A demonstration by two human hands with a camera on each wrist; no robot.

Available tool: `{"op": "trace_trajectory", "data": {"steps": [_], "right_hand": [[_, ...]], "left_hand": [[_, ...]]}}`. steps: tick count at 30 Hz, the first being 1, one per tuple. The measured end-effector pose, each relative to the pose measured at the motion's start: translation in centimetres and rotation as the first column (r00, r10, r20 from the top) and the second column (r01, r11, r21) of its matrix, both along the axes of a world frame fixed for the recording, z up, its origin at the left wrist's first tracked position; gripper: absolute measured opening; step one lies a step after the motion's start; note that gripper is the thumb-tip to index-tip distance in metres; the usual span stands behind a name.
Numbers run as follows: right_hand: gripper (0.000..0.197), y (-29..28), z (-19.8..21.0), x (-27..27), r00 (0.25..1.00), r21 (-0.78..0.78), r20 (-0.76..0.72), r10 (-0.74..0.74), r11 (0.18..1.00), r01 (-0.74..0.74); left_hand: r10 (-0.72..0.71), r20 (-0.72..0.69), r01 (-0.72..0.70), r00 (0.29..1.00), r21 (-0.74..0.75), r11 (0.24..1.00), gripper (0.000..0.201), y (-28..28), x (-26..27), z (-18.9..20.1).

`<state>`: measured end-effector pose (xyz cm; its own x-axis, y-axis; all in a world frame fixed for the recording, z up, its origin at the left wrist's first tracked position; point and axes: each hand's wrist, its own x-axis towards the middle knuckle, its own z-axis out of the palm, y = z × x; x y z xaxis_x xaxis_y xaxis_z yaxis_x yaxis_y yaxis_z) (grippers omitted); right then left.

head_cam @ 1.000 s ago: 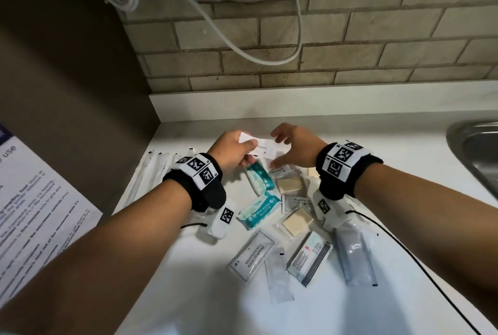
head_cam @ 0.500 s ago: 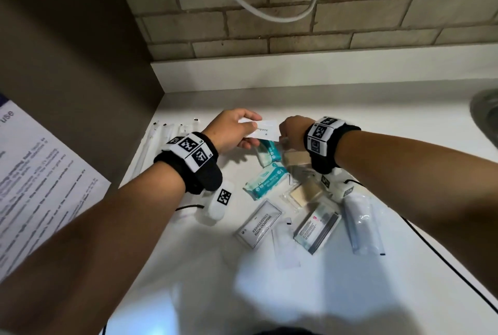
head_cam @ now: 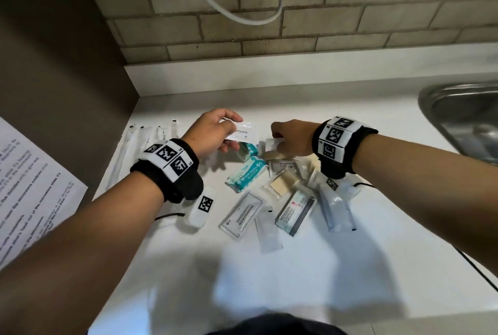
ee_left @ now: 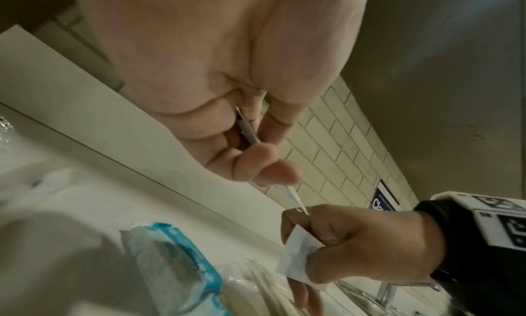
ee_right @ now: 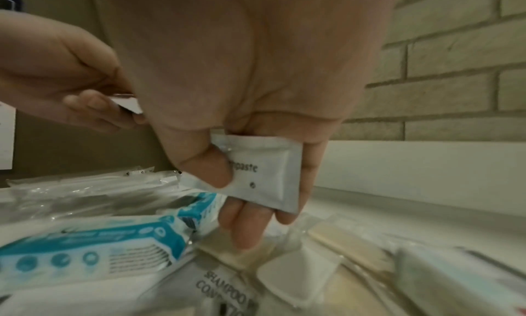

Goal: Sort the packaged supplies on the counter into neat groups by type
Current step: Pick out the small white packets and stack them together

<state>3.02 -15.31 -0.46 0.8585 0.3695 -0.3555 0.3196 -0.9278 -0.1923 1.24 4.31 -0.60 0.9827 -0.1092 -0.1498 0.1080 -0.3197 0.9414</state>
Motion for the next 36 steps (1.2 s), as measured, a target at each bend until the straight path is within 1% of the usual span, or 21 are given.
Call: {"op": "trace_trajectory", "data": {"steps": [2, 4, 6, 8, 9, 12, 13, 15, 17, 18, 19, 21, 23, 25, 26, 27, 29, 31, 33, 35, 36], "right_hand": [[0.009, -0.6, 0.8, -1.7, 1.000, 0.037, -0.017, -0.015, 0.999, 0.016], [0.008, -0.7, 1.5, -3.2, 1.000, 0.114, -0.019, -0.018, 0.993, 0.020], [0.007, -0.4, 2.1, -4.4, 1.000, 0.211, 0.016, -0.001, 0.977, -0.003], [0.007, 0.2, 2.6, -5.2, 0.996, 0.309, 0.085, -0.004, 0.951, -0.022], [0.005, 0.5, 2.7, -5.3, 0.992, 0.364, 0.122, -0.024, 0.931, -0.023], [0.020, 1.2, 2.6, -5.7, 0.972, 0.531, 0.142, -0.185, 0.843, 0.082], [0.021, 1.3, 2.4, -5.8, 0.966, 0.563, 0.142, -0.217, 0.821, 0.102], [0.020, 1.5, 2.0, -6.2, 0.956, 0.567, 0.164, -0.245, 0.816, 0.112], [0.017, 1.7, 1.7, -6.4, 0.949, 0.555, 0.181, -0.256, 0.823, 0.116], [0.018, 1.8, 1.6, -6.4, 0.946, 0.547, 0.183, -0.268, 0.827, 0.128], [0.023, 1.9, 1.4, -6.4, 0.940, 0.533, 0.187, -0.287, 0.833, 0.148], [0.040, 2.1, 1.2, -6.7, 0.916, 0.467, 0.214, -0.339, 0.859, 0.209], [0.051, 2.3, 1.2, -7.5, 0.930, 0.335, 0.191, -0.313, 0.912, 0.238], [0.055, 2.5, 0.9, -8.7, 0.977, 0.164, 0.040, -0.208, 0.966, 0.199], [0.062, 2.7, 0.5, -9.3, 0.987, 0.066, -0.048, -0.154, 0.985, 0.157], [0.071, 3.1, 0.0, -9.9, 0.990, -0.036, -0.095, -0.104, 0.994, 0.101], [0.082, 3.9, -1.3, -10.8, 0.998, -0.231, -0.067, -0.010, 0.973, -0.006], [0.079, 4.7, -2.3, -11.3, 0.998, -0.318, -0.009, 0.055, 0.947, -0.055], [0.069, 5.0, -2.4, -11.3, 0.998, -0.269, -0.024, 0.060, 0.961, -0.064], [0.052, 4.9, -2.0, -11.4, 0.997, -0.204, -0.052, 0.062, 0.976, -0.071], [0.042, 5.0, -1.8, -11.6, 0.994, -0.190, -0.060, 0.089, 0.977, -0.099]], "left_hand": [[-0.008, 0.019, 0.007, 1.000, 0.012, 1.000, 0.023, -0.4, -0.4, 0.0], [-0.002, 0.046, 0.001, 0.999, 0.027, 1.000, 0.023, -0.8, -0.5, -0.3], [-0.007, 0.070, 0.004, 0.998, 0.043, 0.999, 0.024, -1.1, -0.8, -0.8], [-0.060, 0.063, 0.057, 0.996, 0.051, 0.997, 0.026, -1.6, -1.4, -1.0], [-0.093, 0.050, 0.091, 0.994, 0.045, 0.995, 0.026, -1.8, -1.7, -1.1], [-0.149, 0.045, 0.149, 0.988, 0.017, 0.989, 0.023, -2.2, -3.0, -0.7], [-0.153, 0.047, 0.152, 0.987, 0.014, 0.988, 0.023, -2.1, -3.2, -0.6], [-0.186, 0.013, 0.186, 0.982, -0.018, 0.982, 0.026, -1.8, -3.7, -0.7], [-0.250, -0.054, 0.247, 0.967, -0.064, 0.967, 0.024, -1.5, -4.1, -0.9], [-0.276, -0.070, 0.272, 0.959, -0.061, 0.960, 0.023, -1.4, -4.2, -1.1], [-0.290, -0.073, 0.287, 0.954, -0.050, 0.957, 0.021, -1.2, -4.2, -1.4], [-0.276, -0.058, 0.274, 0.959, -0.030, 0.961, 0.018, -0.8, -4.1, -1.8], [-0.221, -0.038, 0.221, 0.974, -0.003, 0.975, 0.018, -0.3, -3.9, -2.0], [-0.166, -0.019, 0.166, 0.986, 0.014, 0.986, 0.019, 0.4, -3.6, -1.6], [-0.141, -0.015, 0.141, 0.990, 0.015, 0.990, 0.020, 0.4, -3.5, -1.3], [-0.121, -0.011, 0.121, 0.993, 0.011, 0.993, 0.021, 0.6, -3.3, -1.1], [-0.112, 0.005, 0.112, 0.994, 0.017, 0.994, 0.024, 0.4, -3.0, -0.6], [-0.122, 0.014, 0.121, 0.992, 0.022, 0.992, 0.024, -0.1, -2.8, -0.4], [-0.135, 0.000, 0.135, 0.991, 0.017, 0.991, 0.023, -0.7, -2.8, -0.7], [-0.160, -0.018, 0.161, 0.987, 0.046, 0.986, 0.022, -1.5, -3.0, -0.9], [-0.172, -0.032, 0.174, 0.985, 0.067, 0.982, 0.022, -1.7, -3.1, -1.1]]}}
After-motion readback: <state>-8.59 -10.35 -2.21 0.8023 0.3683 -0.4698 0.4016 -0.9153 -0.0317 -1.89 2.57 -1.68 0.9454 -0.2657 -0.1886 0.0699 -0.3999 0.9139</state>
